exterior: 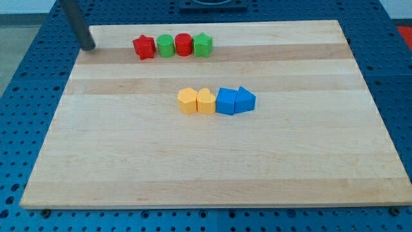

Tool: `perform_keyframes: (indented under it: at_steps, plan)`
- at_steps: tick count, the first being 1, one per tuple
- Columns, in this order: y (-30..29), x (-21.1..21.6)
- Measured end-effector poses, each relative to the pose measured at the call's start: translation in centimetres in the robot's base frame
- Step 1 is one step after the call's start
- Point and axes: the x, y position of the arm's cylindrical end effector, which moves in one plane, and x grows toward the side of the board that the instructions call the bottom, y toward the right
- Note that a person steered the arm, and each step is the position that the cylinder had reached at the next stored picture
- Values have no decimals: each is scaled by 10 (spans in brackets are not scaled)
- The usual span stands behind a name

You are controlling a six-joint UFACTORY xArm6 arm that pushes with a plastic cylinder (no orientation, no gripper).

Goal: Move your arm close to the red star

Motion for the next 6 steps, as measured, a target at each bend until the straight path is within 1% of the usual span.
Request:
perform_keyframes:
  at_steps: [1,2,3,6]
  plan:
    - [21,-25]
    - [47,-25]
    - [70,-20]
    - [71,22]
